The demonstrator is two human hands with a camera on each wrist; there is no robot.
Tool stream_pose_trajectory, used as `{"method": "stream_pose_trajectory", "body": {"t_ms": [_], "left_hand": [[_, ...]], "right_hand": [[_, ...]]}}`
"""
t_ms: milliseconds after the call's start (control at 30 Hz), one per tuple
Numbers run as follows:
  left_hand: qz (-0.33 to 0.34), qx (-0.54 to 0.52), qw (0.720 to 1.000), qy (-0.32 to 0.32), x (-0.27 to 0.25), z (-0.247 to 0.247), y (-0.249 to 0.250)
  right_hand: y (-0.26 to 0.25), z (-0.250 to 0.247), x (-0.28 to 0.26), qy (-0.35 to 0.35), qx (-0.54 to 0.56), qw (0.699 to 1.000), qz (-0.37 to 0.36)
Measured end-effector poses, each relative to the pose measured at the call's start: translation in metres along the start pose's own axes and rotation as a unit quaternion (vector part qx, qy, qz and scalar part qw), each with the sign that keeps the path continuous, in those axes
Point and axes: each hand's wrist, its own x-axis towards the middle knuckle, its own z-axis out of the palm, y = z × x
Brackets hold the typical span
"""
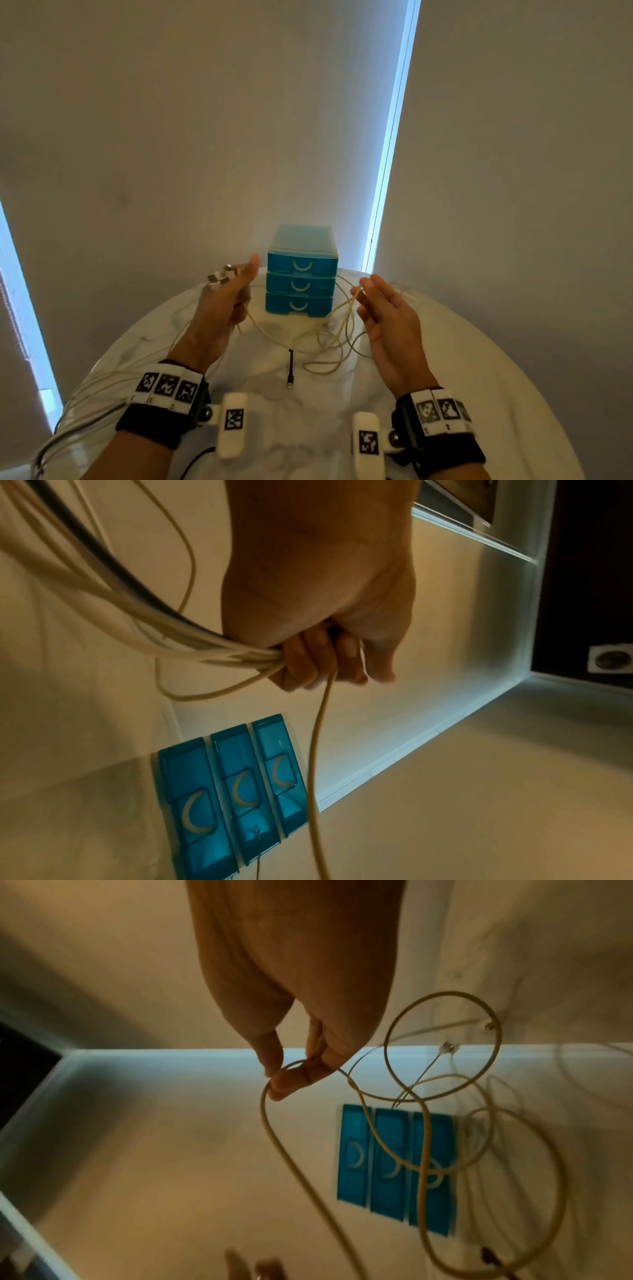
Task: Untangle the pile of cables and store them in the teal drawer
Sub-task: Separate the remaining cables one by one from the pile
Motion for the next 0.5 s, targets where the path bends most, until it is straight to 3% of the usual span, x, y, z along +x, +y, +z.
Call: {"method": "stream_pose_trajectory", "body": {"t_ms": [100, 233, 367, 500], "left_hand": [[-0.031, 0.147, 0.985, -0.083, -0.011, 0.012, 0.003], [-0.048, 0.308, 0.937, -0.158, -0.024, 0.03, 0.005], [-0.046, 0.311, 0.92, -0.233, -0.03, 0.041, 0.004], [-0.038, 0.321, 0.912, -0.252, -0.033, 0.046, 0.005]], "right_hand": [[0.006, 0.017, -0.008, -0.036, -0.051, 0.998, -0.009], [0.018, 0.021, -0.013, -0.026, -0.109, 0.993, -0.026], [0.022, 0.024, -0.012, -0.035, -0.088, 0.995, -0.019], [0.019, 0.022, -0.01, -0.049, -0.05, 0.997, 0.015]]}}
